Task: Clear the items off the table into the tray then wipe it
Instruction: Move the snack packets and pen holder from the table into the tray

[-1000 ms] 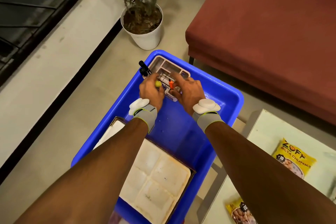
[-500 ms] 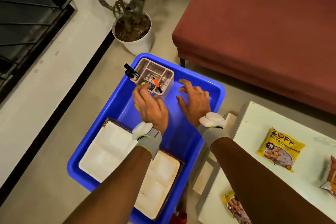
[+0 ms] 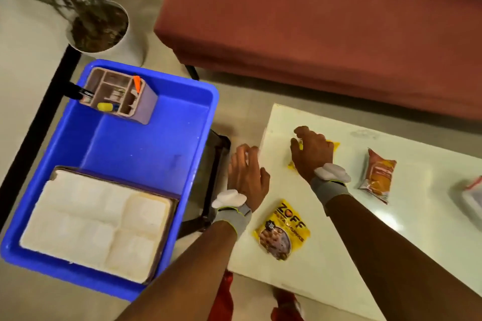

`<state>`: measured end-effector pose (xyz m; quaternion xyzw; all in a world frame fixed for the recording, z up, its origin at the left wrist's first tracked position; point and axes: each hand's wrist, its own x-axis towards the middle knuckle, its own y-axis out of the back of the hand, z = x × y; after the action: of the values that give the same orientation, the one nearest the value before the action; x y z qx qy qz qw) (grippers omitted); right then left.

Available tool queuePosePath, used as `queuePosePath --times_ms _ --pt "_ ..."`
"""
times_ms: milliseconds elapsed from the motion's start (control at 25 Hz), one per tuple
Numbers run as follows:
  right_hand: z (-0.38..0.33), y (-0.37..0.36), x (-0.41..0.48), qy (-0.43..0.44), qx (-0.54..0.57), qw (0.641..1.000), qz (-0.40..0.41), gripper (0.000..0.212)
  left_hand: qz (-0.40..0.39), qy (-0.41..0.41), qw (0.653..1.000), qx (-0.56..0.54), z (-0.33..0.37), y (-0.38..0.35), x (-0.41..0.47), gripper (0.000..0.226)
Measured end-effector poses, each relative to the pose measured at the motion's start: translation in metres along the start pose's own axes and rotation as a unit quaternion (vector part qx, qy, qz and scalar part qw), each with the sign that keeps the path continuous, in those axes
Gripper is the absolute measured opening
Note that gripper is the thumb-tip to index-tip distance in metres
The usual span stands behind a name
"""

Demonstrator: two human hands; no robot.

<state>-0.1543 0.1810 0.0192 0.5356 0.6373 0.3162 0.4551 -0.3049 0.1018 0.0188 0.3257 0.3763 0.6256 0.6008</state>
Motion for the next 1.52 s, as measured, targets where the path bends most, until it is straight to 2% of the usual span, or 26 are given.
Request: queuePosePath --times_ms 80,120,200,240,360,440,520,600,720,800,880,1000,1080,1240,1320,1440,1520 --pt "0.046 -0.008 -0.003 -0.082 -0.013 0.996 -0.022 0.033 -0.115 0.029 0.993 0.020 0.010 -0.043 -0.023 0.049" --pt "0.063 -0.015 -0.005 -0.118 -0.015 0.992 -0.026 0.037 -0.199 0.056 0.978 0.043 0.011 -0.064 -0.036 0.056" --pt "0.088 -0.029 -0.002 -0.179 0.001 0.983 -0.032 0.047 -0.309 0.107 0.939 0.102 0.010 -0.099 -0.059 0.069" --pt "0.096 -0.037 0.000 -0.203 0.018 0.978 -0.038 0.053 -0.327 0.123 0.929 0.126 0.008 -0.112 -0.070 0.074" --pt "0.104 -0.059 0.009 -0.264 0.091 0.958 -0.061 0.067 -0.232 0.128 0.947 0.182 0.003 -0.139 -0.089 0.075" --pt "0.103 -0.068 0.013 -0.286 0.183 0.938 -0.063 0.067 -0.262 0.170 0.937 0.154 0.000 -0.150 -0.090 0.060" --pt "0.099 -0.066 0.013 -0.264 0.248 0.931 -0.047 0.068 -0.301 0.202 0.925 0.116 -0.010 -0.158 -0.083 0.046" --pt "0.092 -0.058 0.011 -0.240 0.269 0.931 -0.056 0.069 -0.351 0.184 0.916 0.057 -0.020 -0.155 -0.076 0.045" --pt "0.071 -0.048 -0.008 -0.234 0.288 0.923 -0.101 0.059 -0.406 0.180 0.893 -0.069 -0.020 -0.113 -0.063 0.053" --pt "0.052 -0.039 -0.018 -0.213 0.320 0.918 -0.101 0.049 -0.392 0.174 0.892 -0.140 -0.022 -0.077 -0.051 0.057" --pt "0.025 -0.023 -0.017 -0.189 0.336 0.920 -0.069 0.037 -0.355 0.188 0.889 -0.220 -0.026 -0.042 -0.041 0.049" --pt "-0.034 0.012 -0.003 -0.150 0.338 0.929 0.006 0.027 -0.249 0.209 0.888 -0.326 -0.029 0.014 -0.021 0.053" --pt "-0.078 0.027 0.003 -0.085 0.354 0.931 0.037 0.025 -0.199 0.209 0.887 -0.361 -0.036 0.051 -0.007 0.055" --pt "-0.171 0.041 0.004 0.060 0.355 0.928 0.091 0.025 -0.167 0.195 0.880 -0.400 -0.084 0.120 0.013 0.042" --pt "-0.215 0.031 0.002 0.111 0.347 0.927 0.082 0.024 -0.133 0.198 0.884 -0.403 -0.123 0.151 0.014 0.044" --pt "-0.263 0.003 -0.011 0.142 0.367 0.917 0.056 0.021 -0.078 0.222 0.902 -0.363 -0.180 0.187 0.015 0.053" --pt "-0.293 -0.027 -0.024 0.147 0.368 0.917 0.042 0.016 -0.045 0.233 0.925 -0.297 -0.221 0.208 0.015 0.057"
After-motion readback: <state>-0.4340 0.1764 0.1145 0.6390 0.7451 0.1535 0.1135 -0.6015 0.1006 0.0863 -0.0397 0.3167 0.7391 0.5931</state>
